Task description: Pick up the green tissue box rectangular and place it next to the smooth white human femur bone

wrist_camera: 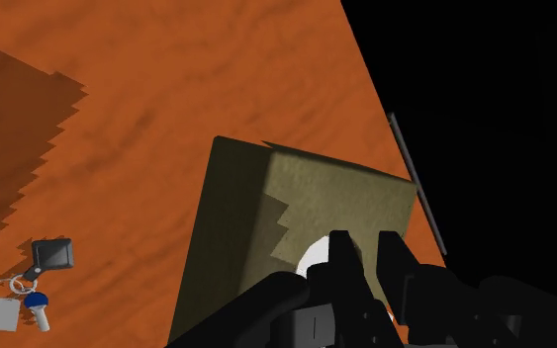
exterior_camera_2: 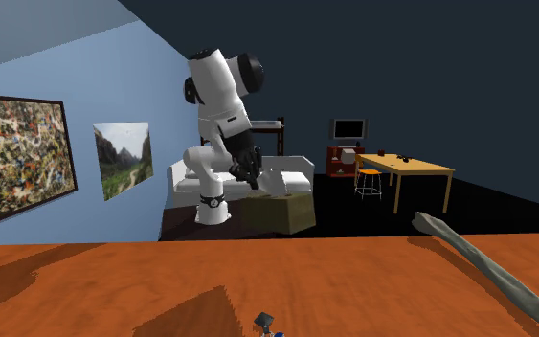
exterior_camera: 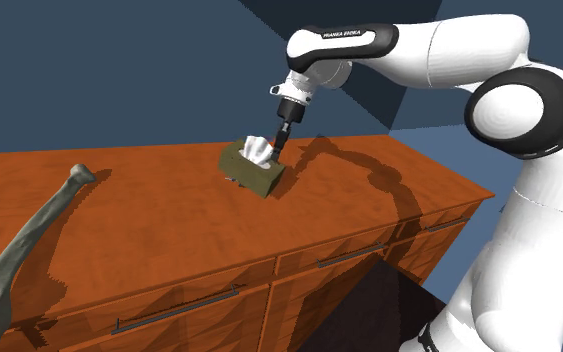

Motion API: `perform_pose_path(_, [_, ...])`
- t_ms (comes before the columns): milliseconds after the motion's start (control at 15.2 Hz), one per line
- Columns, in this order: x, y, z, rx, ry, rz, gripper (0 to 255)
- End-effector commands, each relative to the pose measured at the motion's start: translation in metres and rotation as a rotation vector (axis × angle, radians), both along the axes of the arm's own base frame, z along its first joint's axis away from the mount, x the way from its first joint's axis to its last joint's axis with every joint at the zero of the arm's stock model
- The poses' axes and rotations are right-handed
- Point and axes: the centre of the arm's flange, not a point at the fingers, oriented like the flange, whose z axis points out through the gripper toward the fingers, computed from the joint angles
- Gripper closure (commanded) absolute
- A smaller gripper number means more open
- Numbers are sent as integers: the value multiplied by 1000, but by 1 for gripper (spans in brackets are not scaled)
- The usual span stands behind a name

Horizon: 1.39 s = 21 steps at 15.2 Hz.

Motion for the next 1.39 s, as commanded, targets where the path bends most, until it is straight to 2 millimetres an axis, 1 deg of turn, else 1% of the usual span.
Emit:
perform_pose_path(0, [1,0,12,0,0,0,255])
perform_pose_path(1056, [1,0,97,0,0,0,255])
perform_pose_path(1122, [1,0,98,0,0,0,255])
perform_pose_path(1320, [4,40,98,0,0,0,255])
